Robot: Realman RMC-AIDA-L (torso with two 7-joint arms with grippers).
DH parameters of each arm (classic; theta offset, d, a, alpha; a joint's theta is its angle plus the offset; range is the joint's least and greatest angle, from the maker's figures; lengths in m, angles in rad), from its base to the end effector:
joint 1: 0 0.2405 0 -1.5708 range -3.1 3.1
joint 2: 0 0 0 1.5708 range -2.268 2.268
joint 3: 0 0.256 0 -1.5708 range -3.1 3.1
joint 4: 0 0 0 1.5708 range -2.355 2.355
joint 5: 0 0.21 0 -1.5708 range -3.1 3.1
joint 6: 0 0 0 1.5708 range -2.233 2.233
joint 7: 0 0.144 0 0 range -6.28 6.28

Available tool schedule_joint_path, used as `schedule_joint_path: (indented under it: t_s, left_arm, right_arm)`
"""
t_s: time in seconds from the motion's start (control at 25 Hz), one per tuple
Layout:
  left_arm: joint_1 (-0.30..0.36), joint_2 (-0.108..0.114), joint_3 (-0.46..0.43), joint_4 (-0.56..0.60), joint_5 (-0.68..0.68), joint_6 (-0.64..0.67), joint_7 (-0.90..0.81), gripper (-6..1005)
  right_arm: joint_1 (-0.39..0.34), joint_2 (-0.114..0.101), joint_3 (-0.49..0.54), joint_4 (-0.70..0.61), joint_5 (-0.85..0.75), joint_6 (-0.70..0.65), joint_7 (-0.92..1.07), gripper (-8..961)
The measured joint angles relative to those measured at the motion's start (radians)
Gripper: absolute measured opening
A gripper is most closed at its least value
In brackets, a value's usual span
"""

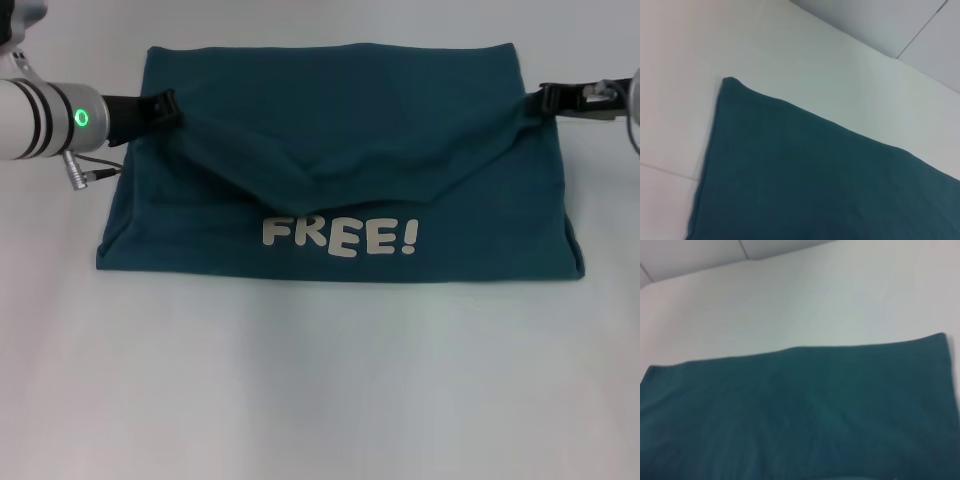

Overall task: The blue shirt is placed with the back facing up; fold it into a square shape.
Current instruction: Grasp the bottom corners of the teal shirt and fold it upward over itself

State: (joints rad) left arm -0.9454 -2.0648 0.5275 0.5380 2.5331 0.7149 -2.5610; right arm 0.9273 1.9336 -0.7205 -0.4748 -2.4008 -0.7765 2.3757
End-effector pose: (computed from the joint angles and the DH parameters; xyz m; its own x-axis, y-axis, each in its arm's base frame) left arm -0.2319 0.4840 0.0203 0.2193 0.6834 0.6964 0.9600 -0.0238 -0.2790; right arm 0.2400 0.4897 0.0508 0.4494 -0.6894 -0.5682 -0.8736 -0.2060 -0.4410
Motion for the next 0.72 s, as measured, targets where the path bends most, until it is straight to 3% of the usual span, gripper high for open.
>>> schedule_joint_path:
  t_s: [0.28,0.6,0.72]
  left_arm:
    - [0.003,-0.015,0.050,0.000,0.000,-0.042,0.004,48]
    - [0.031,-0.013,0.041,0.014,0.001,-0.060,-0.077,222]
    - [0.061,-0.017,0.046,0.060,-0.002,-0.049,-0.108,304]
  right_arm:
    - [0.007,-0.003,-0.078,0.024,-0.004,0.015,0.043,200]
    - [-0.010,-0.014,-0.097,0.015,-0.073,0.011,0.145,214]
    - [-0.025,-0.019,-0.071,-0.008,-0.065,-0.024,0.145,358]
